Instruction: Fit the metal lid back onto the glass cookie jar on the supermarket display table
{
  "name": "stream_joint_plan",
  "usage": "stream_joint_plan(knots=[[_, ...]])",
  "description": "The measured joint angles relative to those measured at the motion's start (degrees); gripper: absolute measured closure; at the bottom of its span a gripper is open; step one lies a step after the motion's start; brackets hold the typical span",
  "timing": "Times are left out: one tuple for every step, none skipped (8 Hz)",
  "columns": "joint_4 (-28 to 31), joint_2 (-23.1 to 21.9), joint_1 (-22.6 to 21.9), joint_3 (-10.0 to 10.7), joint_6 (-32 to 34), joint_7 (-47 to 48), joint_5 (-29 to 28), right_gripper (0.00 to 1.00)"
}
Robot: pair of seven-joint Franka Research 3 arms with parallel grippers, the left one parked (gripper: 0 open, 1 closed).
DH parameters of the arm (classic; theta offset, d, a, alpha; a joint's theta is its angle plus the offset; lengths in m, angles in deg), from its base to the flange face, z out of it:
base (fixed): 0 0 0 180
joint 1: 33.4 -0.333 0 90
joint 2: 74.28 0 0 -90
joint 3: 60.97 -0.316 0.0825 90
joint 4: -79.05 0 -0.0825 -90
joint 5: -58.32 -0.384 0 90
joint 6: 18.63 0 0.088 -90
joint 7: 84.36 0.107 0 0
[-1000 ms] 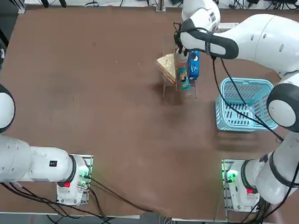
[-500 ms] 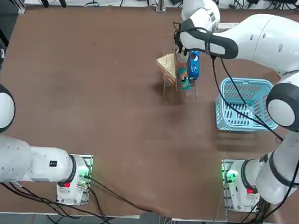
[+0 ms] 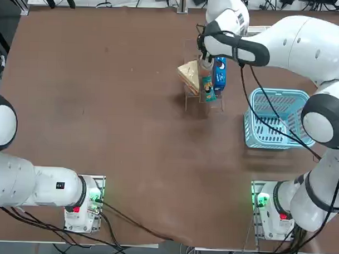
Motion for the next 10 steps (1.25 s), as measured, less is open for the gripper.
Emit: stream_joint_plan(knots=[[-0.1, 0.3, 0.0, 0.0, 0.0, 0.0, 0.0, 0.74], [-0.3, 0.5, 0.0, 0.0, 0.0, 0.0, 0.0, 0.74], [-0.3, 0.5, -0.1, 0.0, 0.0, 0.0, 0.0, 0.74], [-0.3, 0.6, -0.1, 0.0, 0.0, 0.0, 0.0, 0.74], [-0.3, 0.6, -0.1, 0.0, 0.0, 0.0, 0.1, 0.74], [-0.3, 0.6, -0.1, 0.0, 0.0, 0.0, 0.1, 0.74], [-0.3, 0.6, -0.1, 0.0, 0.1, 0.0, 0.1, 0.74], [-0.3, 0.6, -0.1, 0.0, 0.1, 0.0, 0.1, 0.74], [-0.3, 0.7, -0.2, 0.0, 0.3, 0.0, 0.1, 0.74], [-0.4, 0.7, -0.2, 0.0, 0.5, 0.0, 0.1, 0.74]])
